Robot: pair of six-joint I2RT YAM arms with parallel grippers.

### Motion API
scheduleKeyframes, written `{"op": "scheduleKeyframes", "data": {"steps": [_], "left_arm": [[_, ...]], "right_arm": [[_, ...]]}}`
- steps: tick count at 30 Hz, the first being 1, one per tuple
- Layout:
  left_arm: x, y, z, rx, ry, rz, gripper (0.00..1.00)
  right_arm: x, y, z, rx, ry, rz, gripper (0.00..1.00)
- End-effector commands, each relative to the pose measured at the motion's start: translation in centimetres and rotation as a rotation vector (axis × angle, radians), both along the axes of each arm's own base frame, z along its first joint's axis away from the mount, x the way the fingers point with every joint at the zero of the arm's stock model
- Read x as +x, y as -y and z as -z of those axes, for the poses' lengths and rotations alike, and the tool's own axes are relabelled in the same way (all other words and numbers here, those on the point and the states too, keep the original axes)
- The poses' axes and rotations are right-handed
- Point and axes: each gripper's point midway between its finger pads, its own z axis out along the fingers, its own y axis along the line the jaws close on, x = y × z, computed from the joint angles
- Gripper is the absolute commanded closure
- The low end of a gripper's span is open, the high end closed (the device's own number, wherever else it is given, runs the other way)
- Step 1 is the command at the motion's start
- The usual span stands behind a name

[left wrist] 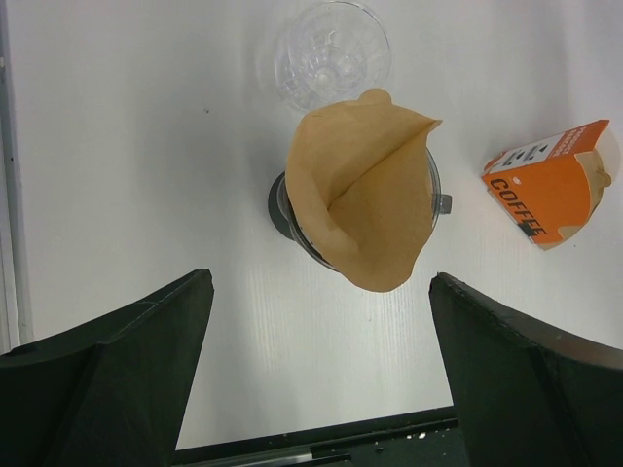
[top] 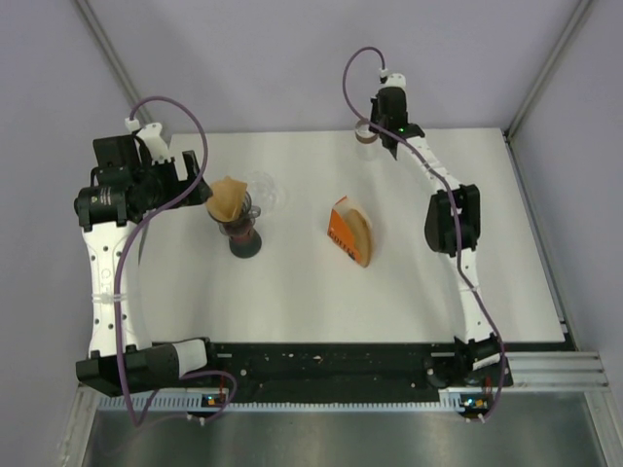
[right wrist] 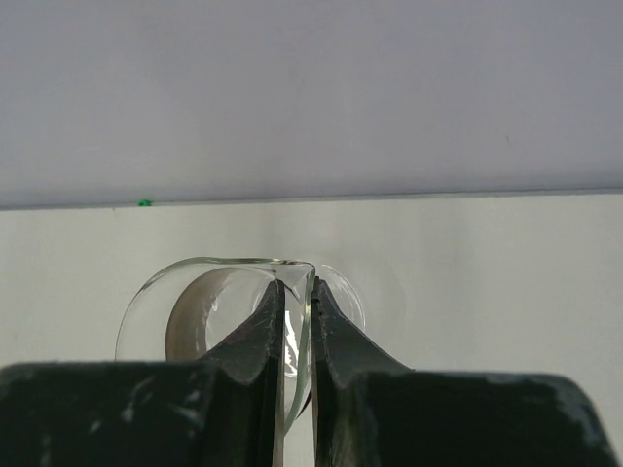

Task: Place the coffee filter in the dripper
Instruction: Pick up the coffee server from the center of the board, then place the coffee server at the center of the board.

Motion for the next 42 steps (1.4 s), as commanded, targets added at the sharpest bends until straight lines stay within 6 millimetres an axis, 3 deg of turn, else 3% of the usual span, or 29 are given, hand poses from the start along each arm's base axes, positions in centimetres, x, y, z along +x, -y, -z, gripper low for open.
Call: {"op": "scheduleKeyframes", "data": {"steps": [1,5,6,7,10,12,16,19,23,29,36,42], "left_arm": [[0.3,0.1,-1.5,0.005,0.068,0.019,0.01],[0.2,0.1,-1.7,0.009,0.074,0.018,0.01],[0.1,0.1,-1.6,0.009,0.073,0.018,0.01],[0.2,0.1,-1.6,0.009,0.074,0.019,0.01],[0.1,0.1,-1.8,0.007,0.078,0.02,0.01],[0.2,0.1,-2.0,0.005,0.084,0.018,0.01],[0.0,0.1,-2.0,0.002,0.086,0.02,0.01],[-0.1,0.1,-2.1,0.004,0.091,0.021,0.01],[-0.2,0.0,-2.1,0.001,0.088,0.018,0.01],[-0.2,-0.1,-2.0,-0.002,0.087,0.014,0.01],[-0.3,-0.1,-1.8,-0.006,0.085,0.015,0.02],[0.0,1.2,-1.1,-0.032,0.081,0.116,0.2]], "right_arm": [[-3.0,0.8,-17.2,0.008,0.284,-0.051,1.0],[-6.8,0.1,-21.9,0.03,0.346,-0.143,1.0],[-7.9,-0.5,-22.2,0.036,0.343,-0.188,1.0],[-9.8,-1.2,-24.1,0.048,0.365,-0.239,1.0],[-15.3,-5.1,-25.1,0.069,0.365,-0.448,1.0],[-19.5,-8.1,-24.6,0.043,0.361,-0.589,1.0],[-26.9,-12.9,-21.4,-0.013,0.309,-0.784,1.0],[-32.0,-15.7,-18.6,-0.041,0.26,-0.917,1.0],[-37.0,-17.7,-13.8,-0.114,0.188,-1.094,1.0],[-40.0,-19.1,-7.3,-0.066,0.093,-1.195,1.0],[-40.9,-22.2,-3.0,-0.064,0.016,-1.247,1.0],[-40.8,-23.2,-0.5,-0.061,-0.043,-1.241,1.0]]}}
